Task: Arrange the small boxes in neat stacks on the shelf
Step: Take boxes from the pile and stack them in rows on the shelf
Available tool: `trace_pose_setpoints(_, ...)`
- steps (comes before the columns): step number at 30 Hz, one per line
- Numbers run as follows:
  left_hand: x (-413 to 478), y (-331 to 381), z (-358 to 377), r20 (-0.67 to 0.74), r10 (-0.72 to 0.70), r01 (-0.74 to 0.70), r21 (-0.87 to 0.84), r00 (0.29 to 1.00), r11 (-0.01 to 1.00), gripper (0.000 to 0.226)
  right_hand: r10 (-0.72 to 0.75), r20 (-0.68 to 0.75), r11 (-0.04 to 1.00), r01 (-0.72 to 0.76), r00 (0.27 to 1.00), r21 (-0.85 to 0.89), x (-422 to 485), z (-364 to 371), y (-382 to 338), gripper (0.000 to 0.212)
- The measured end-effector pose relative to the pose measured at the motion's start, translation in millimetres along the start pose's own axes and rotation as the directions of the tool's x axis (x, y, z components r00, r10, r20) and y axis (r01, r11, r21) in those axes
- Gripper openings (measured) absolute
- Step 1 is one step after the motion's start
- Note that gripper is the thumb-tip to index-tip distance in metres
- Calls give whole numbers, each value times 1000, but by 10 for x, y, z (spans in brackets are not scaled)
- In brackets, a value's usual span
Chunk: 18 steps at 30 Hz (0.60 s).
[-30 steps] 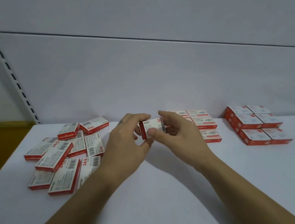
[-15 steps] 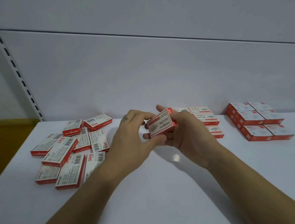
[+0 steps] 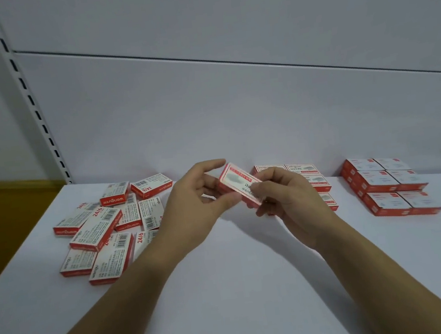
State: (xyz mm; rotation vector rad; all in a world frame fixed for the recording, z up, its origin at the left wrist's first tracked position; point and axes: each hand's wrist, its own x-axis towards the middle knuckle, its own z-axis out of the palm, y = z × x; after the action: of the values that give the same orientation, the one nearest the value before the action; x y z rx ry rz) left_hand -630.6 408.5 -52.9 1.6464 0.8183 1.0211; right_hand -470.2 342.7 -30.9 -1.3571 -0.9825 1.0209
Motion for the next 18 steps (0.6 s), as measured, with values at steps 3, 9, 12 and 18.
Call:
trace_pose_setpoints(3,17,9,-25,24,-19,22,-122,1000,992,38,14,128,1000,-17,992,18,-45,1,-42,36)
trace_pose_setpoints(9,-36,66,-14,87,36,-18,-193,996,981,24,-97,126,994,102,987,-33,-80,104,-24,51)
trace_pose_setpoints(12,-45,39,22,183,2,16,-97,983,995,43,-45,13,995,44,999,87,-62,116,-8,34)
trace_pose_setpoints(18,16,-33,3,16,-27,29,-195,1000,980,38,-66,-66,990,74,996,120,-49,105,-18,28)
